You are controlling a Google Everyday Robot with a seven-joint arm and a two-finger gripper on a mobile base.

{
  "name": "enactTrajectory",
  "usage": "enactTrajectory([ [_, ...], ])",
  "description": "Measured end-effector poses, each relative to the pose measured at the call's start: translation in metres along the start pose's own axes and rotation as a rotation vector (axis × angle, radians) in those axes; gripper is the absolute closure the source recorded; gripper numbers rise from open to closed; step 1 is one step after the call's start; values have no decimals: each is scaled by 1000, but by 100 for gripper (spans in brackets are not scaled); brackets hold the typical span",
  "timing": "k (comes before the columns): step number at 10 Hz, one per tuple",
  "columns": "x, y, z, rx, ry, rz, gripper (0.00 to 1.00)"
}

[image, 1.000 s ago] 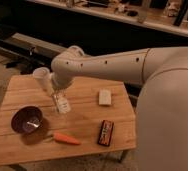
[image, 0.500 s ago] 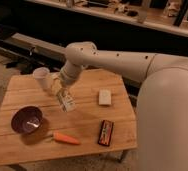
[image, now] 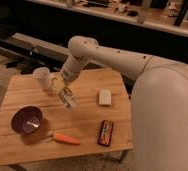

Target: Stand the bottle upright

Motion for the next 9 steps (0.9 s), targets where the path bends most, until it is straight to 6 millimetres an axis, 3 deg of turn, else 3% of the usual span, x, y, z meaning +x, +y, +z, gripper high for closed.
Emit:
enactTrajectory([
  [6,6,12,3,28,53,-343,100],
  [9,-4,23,-2,-15,-18,-395,100],
])
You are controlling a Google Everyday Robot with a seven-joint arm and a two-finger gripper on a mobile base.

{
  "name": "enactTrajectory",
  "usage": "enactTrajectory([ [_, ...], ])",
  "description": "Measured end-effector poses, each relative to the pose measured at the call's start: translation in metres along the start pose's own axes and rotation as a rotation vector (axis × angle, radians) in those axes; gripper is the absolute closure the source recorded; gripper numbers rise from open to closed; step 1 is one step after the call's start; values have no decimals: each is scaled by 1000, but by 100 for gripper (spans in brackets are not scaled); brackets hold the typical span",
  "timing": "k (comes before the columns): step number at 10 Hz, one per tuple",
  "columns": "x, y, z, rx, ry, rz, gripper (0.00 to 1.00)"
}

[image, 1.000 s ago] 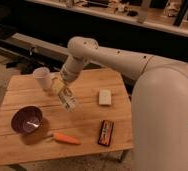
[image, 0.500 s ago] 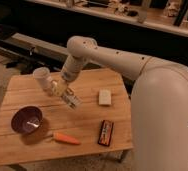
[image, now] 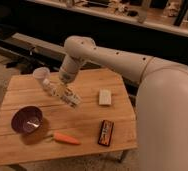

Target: Stand the bottle upright

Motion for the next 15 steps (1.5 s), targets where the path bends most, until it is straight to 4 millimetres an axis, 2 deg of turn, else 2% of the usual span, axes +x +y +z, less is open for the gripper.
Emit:
enactTrajectory([
  [2,-10,1,-8,-45,-114,6,100],
  [4,-9,-2,-19,-108,-245,17,100],
  [6,5,-9,-28,-152,-310,7,100],
  [7,20,-15,-30,-186,-329,-9,100],
  [10,48,-30,-21,-253,-317,-45,100],
  [13,60,-46,-13,-298,-323,-45,100],
  [15,62,-49,-11,-321,-320,-53,100],
])
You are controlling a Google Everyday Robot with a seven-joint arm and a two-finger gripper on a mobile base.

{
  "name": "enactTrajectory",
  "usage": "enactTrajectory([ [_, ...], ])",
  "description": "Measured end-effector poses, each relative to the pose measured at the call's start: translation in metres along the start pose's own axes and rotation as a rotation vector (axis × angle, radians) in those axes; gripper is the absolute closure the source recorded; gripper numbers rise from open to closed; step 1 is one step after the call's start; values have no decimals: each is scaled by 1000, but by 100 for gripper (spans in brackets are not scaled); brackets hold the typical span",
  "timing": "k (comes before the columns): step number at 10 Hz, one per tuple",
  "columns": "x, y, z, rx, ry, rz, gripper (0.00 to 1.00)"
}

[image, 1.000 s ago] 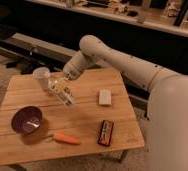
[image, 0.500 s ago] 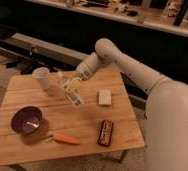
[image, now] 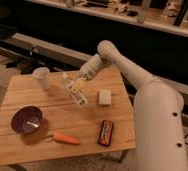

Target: Stand the bottle upright

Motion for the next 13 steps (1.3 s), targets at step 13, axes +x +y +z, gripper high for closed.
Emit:
enactTrajectory([
  [13,0,-10,3,-17,17,-6,100],
])
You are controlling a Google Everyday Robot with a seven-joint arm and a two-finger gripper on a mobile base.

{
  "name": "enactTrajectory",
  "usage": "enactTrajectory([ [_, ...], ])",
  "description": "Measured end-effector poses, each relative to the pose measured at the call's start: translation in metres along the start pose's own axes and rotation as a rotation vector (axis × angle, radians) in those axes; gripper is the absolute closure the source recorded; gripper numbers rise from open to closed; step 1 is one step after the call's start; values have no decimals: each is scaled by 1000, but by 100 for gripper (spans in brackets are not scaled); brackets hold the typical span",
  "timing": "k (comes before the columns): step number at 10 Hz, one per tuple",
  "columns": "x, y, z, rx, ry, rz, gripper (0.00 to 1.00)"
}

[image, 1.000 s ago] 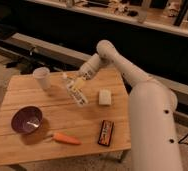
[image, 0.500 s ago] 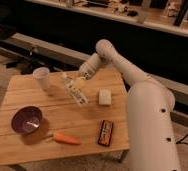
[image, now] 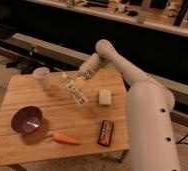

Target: Stand the bottle upright

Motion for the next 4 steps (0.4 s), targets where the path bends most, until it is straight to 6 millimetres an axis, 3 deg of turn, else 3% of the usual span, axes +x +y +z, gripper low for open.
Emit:
enactTrajectory([
  [4,-22,6,8,-47,-81,-219,100],
])
